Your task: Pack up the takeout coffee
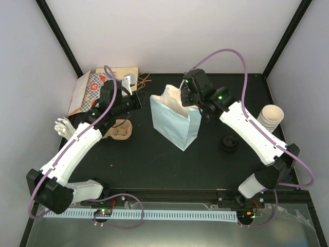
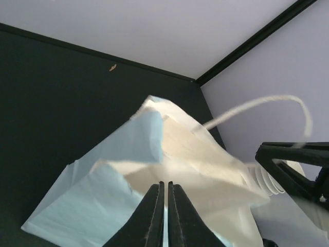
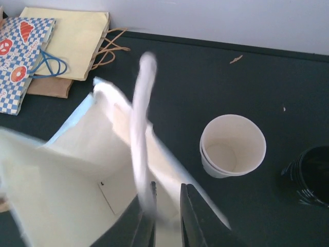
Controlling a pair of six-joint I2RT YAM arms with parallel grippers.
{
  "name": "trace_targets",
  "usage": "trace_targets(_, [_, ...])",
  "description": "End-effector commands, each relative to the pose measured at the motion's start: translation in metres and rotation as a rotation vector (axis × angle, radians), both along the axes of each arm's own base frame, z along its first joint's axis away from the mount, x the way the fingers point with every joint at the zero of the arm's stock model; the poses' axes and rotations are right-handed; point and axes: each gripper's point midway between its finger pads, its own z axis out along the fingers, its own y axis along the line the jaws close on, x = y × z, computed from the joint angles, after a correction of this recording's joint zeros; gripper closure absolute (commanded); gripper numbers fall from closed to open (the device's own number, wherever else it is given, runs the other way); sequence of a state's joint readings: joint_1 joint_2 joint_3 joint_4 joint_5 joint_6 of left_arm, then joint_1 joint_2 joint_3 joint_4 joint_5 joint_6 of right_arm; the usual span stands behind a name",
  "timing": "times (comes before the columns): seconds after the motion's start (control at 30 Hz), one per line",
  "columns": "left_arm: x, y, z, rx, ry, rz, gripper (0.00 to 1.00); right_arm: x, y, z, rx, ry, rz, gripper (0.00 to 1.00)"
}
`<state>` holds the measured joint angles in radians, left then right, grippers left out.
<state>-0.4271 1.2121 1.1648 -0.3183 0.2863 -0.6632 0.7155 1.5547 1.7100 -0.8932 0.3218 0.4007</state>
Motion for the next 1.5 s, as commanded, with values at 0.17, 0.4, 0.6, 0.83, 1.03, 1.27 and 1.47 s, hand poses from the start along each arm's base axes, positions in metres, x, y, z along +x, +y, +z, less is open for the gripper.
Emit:
trace_targets(0.17, [-0.012,-0.004,0.036,-0.033,-0.082,-0.065,0.60,-0.004,-0.002,0.009,0.012,-0.003,0.021,0.74])
trace_targets(0.4, [-0.032,0.010,0.041,0.002,-0.096,-0.052,0.49,-0.010,-0.008,0.021,0.012,-0.027,0.025,0.60])
trace_targets(0.6, [-0.053,0.046,-0.007,0.203,-0.022,0.030,0.33,-0.022,-0.020,0.034,0.000,-0.046,0.033,0.58])
trace_targets(0.83, [-0.076,0.096,-0.074,0.415,0.076,0.134,0.26,-0.052,-0.032,0.043,0.014,-0.060,0.116,0.57])
trace_targets(1.03, [-0.073,0.106,-0.114,0.498,0.132,0.136,0.25,-0.091,-0.038,0.027,0.090,-0.039,0.209,0.56])
trace_targets(1.27, [-0.047,0.113,-0.142,0.595,0.208,0.130,0.25,-0.129,-0.055,-0.022,0.158,0.006,0.235,0.55])
trace_targets(1.47, [-0.019,0.116,-0.164,0.694,0.292,0.108,0.31,-0.147,-0.063,-0.050,0.212,0.034,0.233,0.54])
